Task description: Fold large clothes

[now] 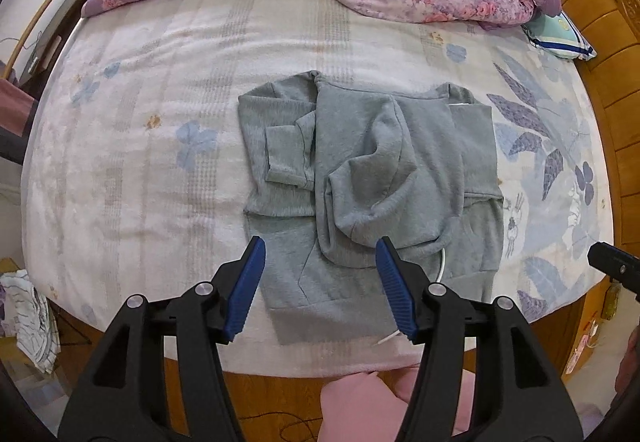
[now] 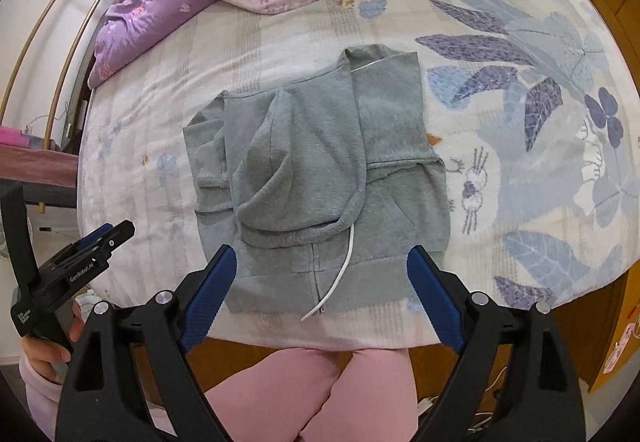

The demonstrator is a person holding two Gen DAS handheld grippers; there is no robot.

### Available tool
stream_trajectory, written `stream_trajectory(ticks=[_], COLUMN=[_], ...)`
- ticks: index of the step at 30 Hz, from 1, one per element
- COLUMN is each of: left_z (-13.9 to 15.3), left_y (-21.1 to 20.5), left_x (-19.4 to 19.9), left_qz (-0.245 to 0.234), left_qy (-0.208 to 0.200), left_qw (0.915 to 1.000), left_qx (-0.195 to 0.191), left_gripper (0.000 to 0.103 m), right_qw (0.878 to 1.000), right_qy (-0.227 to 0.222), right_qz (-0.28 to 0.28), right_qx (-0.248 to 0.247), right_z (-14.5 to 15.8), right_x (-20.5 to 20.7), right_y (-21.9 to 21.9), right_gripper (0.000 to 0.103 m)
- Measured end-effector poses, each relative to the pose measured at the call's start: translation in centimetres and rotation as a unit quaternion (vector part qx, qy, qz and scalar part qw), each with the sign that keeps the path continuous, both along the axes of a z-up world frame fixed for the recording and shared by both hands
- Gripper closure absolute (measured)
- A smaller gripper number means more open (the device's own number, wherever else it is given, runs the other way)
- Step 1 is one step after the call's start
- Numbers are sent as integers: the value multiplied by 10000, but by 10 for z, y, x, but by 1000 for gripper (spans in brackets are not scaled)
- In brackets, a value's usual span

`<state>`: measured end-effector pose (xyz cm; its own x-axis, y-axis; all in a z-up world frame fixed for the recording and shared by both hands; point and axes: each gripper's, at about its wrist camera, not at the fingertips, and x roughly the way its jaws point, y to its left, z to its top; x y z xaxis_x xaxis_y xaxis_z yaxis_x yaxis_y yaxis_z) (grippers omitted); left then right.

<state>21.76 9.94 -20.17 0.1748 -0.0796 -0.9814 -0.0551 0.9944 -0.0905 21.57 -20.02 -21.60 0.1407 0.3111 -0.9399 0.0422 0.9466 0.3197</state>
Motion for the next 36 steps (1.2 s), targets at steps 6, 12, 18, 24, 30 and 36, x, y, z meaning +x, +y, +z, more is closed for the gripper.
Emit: stream_trajectory(ticks=[6,12,18,24,30,36], left_z=[2,1,-6,-18,-43,-83], left_y=[-3,-3,-1,4,19,32], left_x=[2,16,42,80,125,167], left_qz=[3,11,-70,-159,-185,-416], left_qy=[-7,-23,-34,-62,145,454], left_qw=[10000,10000,9999,9996,9994,9973], left_qx=[-49,-12,71,235,252,399], left_gripper=[41,35,35,35,29,28], right_qw=[10000,9998,9994,9989,9991,9979], right_qy=[4,87,143,139,41,-631], right_qz=[-90,-183,-305,-437,-373,128], right_qx=[34,-6,-59,101,212,15], right_z=[-1,-6,-14,-25,-43,-61], right_x=[5,18,44,79,130,190], right_y=[-5,-14,-29,-43,-53,-54], right_gripper=[18,16,11,10,10,10])
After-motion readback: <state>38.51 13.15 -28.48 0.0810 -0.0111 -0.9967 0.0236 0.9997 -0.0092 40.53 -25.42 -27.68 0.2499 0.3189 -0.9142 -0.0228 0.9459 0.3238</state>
